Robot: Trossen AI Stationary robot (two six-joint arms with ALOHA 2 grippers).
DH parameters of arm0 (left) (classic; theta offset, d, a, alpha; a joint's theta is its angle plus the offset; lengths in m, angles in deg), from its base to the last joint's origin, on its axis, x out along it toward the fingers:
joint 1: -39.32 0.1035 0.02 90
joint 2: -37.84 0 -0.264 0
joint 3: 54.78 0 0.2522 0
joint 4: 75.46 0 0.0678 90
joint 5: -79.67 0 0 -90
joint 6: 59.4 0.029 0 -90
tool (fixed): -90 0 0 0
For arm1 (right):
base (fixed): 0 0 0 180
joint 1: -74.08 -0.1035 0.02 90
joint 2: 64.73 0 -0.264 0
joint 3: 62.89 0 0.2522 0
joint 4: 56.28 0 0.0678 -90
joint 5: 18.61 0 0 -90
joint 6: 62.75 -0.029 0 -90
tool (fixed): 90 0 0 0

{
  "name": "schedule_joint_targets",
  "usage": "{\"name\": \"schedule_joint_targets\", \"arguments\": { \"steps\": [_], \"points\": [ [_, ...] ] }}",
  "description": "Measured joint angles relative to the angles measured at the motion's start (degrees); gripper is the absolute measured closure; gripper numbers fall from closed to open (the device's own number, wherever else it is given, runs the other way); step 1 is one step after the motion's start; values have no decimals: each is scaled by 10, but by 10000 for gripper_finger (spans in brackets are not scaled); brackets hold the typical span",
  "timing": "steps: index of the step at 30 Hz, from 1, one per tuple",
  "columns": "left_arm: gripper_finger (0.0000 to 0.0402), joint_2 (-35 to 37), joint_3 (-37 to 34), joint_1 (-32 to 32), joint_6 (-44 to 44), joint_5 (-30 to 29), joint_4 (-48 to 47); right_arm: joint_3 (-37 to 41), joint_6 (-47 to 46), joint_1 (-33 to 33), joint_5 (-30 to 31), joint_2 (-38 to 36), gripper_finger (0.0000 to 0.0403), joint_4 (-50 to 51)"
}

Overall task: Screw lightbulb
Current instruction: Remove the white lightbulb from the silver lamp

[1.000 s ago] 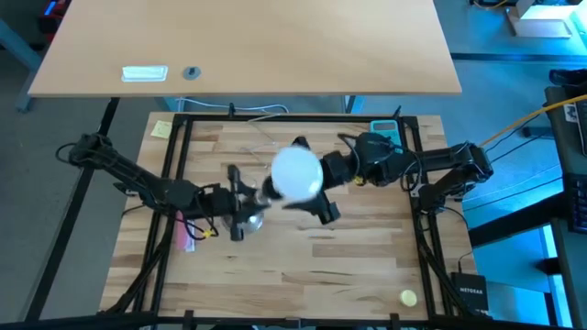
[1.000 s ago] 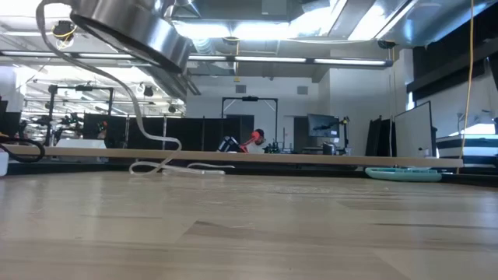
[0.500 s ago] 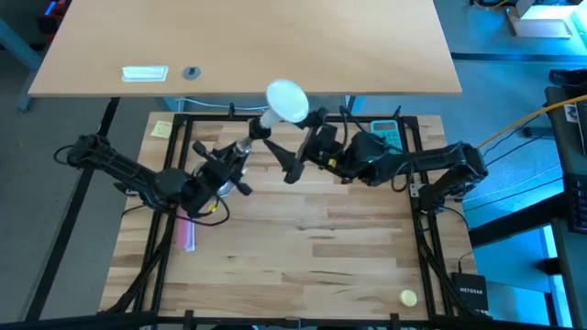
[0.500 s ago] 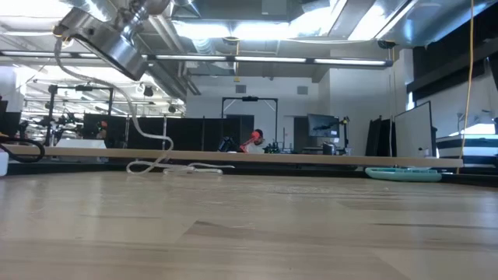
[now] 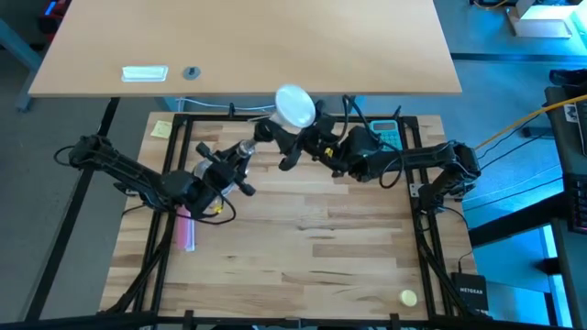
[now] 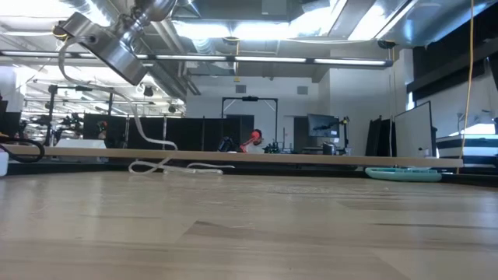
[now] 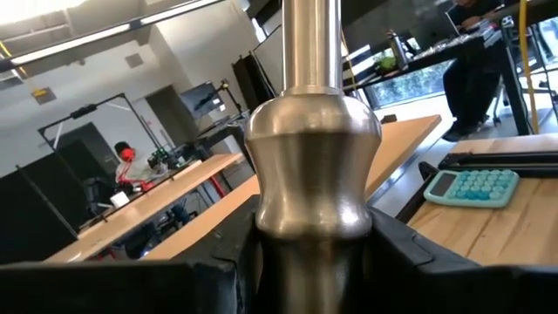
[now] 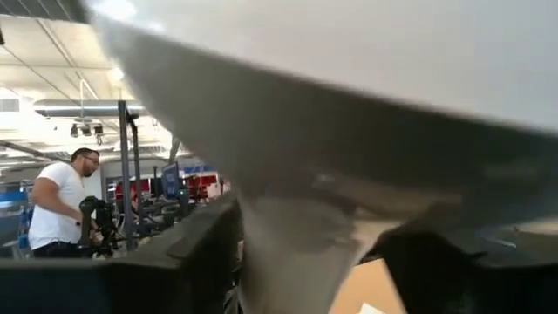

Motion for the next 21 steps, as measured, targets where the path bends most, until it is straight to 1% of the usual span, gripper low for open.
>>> {"name": "schedule_joint_targets", "arguments": {
  "steps": [2,3,4,7,9,11,12,14,15,18,19,21],
  "points": [
    [274,0,0,-1,0,0,-2,0,1,0,-6,0,205,1],
    [274,0,0,-4,2,0,-1,0,-1,-1,-17,0,234,3],
    [274,0,0,-8,4,0,-2,0,-5,-1,-37,0,255,4],
    [274,0,0,-22,13,-9,2,0,-2,0,-95,0,256,7],
    [274,1,0,-34,17,-21,1,0,1,0,-121,0,256,14],
    [274,1,0,-48,14,-17,2,0,3,0,-149,-1,256,17],
    [274,2,0,-56,7,-8,2,0,2,0,-173,-2,256,17],
    [274,2,0,-75,-9,17,-1,-3,-5,0,-239,-3,256,25],
    [274,3,0,-85,-13,35,-4,-8,-11,1,-286,-3,256,35],
    [274,10,0,-112,-26,121,-46,-33,1,4,-465,-4,256,79],
    [274,12,0,-118,-39,149,-64,-41,6,3,-516,-3,256,94],
    [274,13,0,-122,-73,203,-81,-53,14,-1,-586,-2,256,123]
  ]
}}
